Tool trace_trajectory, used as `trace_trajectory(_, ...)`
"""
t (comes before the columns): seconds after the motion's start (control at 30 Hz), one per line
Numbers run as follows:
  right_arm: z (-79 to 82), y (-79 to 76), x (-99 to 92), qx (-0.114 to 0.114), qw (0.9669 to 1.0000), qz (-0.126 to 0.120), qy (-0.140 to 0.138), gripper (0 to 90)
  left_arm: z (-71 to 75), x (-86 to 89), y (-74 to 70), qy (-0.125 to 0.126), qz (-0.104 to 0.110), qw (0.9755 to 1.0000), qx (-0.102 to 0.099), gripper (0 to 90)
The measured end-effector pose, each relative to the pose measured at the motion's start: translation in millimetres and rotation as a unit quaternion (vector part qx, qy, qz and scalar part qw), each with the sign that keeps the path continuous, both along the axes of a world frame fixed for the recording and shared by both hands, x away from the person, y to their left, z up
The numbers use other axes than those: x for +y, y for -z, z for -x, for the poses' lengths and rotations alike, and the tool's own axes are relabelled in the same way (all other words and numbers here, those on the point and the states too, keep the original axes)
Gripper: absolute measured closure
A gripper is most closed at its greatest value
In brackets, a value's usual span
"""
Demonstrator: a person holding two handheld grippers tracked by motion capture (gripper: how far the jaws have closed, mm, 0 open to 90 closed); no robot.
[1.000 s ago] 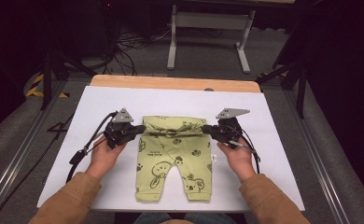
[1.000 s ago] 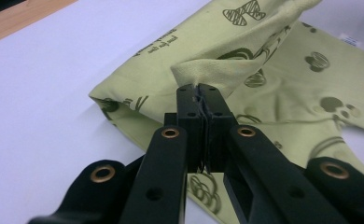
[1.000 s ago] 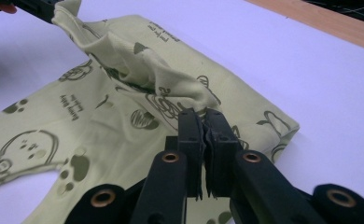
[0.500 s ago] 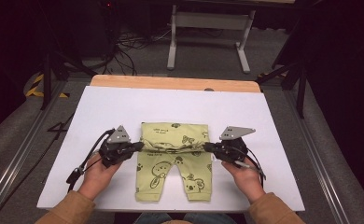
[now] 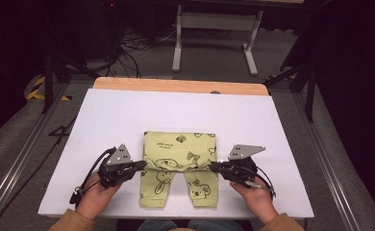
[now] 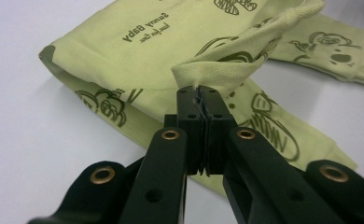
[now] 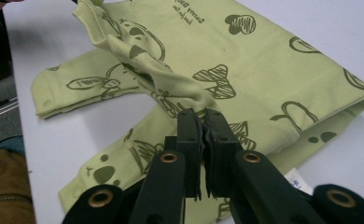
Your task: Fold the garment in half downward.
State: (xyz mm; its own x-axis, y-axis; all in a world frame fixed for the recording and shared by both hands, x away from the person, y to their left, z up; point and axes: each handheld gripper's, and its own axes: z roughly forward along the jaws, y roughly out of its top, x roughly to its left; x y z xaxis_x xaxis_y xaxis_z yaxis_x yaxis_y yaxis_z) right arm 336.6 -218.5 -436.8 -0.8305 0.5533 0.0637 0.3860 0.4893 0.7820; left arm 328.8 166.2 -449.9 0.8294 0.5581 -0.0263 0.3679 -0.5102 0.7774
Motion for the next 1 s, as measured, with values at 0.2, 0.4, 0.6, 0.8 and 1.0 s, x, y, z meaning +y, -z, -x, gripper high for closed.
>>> trace_trajectory(0.2,13.0,4.7,-1.4,0.004,0.9999,0.005,-0.011,86.1,11.8,0.3,4.3,0.014,-0.01,0.9998,0.008,88.0)
trace_trajectory(0.4,23.0,8.2,-0.8,0.004,0.9998,0.009,-0.018,86.1,17.0,2.3,5.1,0.019,-0.01,0.9996,0.016,88.0)
trace_trajectory(0.6,33.1,9.0,0.8,-0.009,0.9993,0.028,-0.025,86.1,19.6,2.1,7.5,0.03,-0.016,0.9991,0.025,88.0)
trace_trajectory(0.8,37.3,9.5,0.0,-0.006,0.9992,0.026,-0.032,85.8,20.7,2.1,8.7,0.033,-0.018,0.9988,0.03,87.9)
trace_trajectory(1.0,38.6,6.8,-0.9,-0.009,0.9989,0.015,-0.044,69.5,21.2,4.7,8.5,0.023,-0.02,0.9993,0.021,86.2)
